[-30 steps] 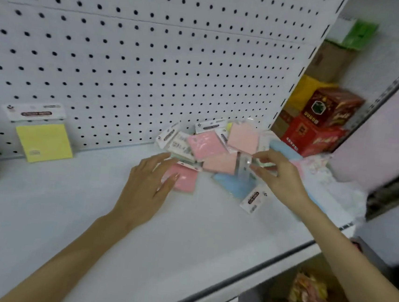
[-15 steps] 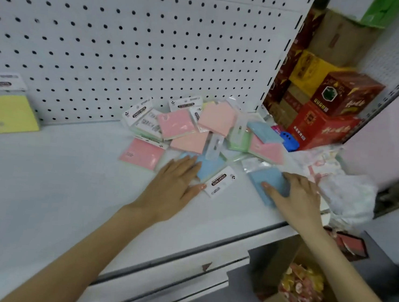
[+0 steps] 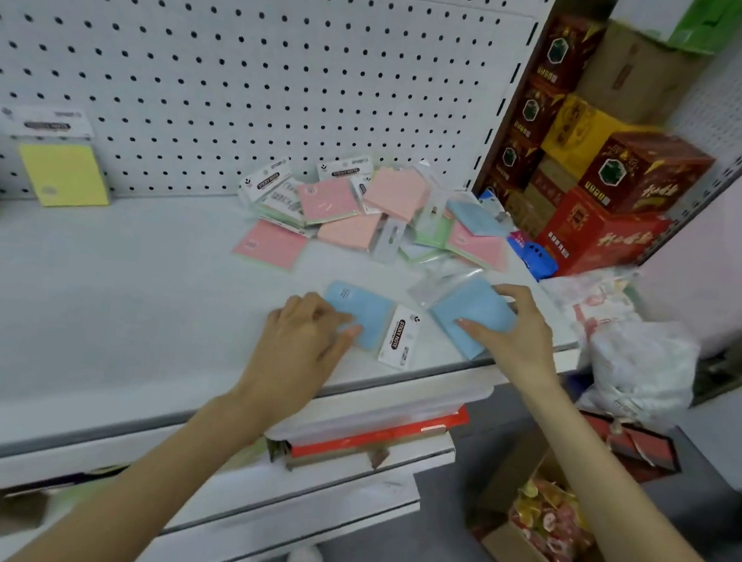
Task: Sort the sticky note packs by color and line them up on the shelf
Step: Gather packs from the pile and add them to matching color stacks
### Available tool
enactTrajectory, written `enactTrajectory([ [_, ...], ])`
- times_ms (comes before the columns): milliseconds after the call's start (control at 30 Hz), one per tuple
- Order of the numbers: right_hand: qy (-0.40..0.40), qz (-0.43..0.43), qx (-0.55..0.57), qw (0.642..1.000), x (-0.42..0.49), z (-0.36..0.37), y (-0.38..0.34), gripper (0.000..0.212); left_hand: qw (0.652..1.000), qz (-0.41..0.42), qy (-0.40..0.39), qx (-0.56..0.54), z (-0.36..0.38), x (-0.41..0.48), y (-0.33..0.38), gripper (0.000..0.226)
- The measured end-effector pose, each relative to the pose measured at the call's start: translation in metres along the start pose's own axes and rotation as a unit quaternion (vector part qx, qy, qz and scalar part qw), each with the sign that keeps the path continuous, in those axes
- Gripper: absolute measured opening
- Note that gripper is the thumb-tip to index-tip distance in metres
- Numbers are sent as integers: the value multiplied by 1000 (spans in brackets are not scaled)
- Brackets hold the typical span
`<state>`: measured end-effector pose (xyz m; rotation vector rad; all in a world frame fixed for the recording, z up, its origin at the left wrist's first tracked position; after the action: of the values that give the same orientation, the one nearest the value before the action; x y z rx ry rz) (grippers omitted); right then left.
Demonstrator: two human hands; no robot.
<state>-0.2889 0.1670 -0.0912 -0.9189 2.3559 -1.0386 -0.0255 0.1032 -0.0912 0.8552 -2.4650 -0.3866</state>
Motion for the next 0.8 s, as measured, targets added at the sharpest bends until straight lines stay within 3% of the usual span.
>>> enactTrajectory([
  [67, -6, 34, 65, 997, 0, -5, 4, 52, 991, -96, 39, -82, -6, 11, -15, 49],
  [167, -37, 114, 159, 980, 1, -5, 16, 46, 979, -167, -44, -110, 2, 28, -35, 61],
  [267, -67, 160, 215, 961, -4, -4, 19, 41, 984, -121, -108, -76, 10, 43, -40, 71],
  [500, -141, 219, 313, 913, -10, 5, 22, 44, 993, -35, -106, -38, 13, 50, -48, 78],
  [800, -259, 180, 356, 880, 4, 54, -32, 21, 987, -128, -93, 21, -4, 27, -68, 72],
])
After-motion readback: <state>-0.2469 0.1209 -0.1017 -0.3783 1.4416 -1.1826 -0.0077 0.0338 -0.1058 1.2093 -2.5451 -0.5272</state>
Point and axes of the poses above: each hand's wrist, its own x-axis towards the middle knuckle, its own z-axis out of the palm, y = z × x, the point moved 5 cm from there along x, towards the middle knuckle, and after that the axes turned 14 degrees about z, right-handed, at the moved point
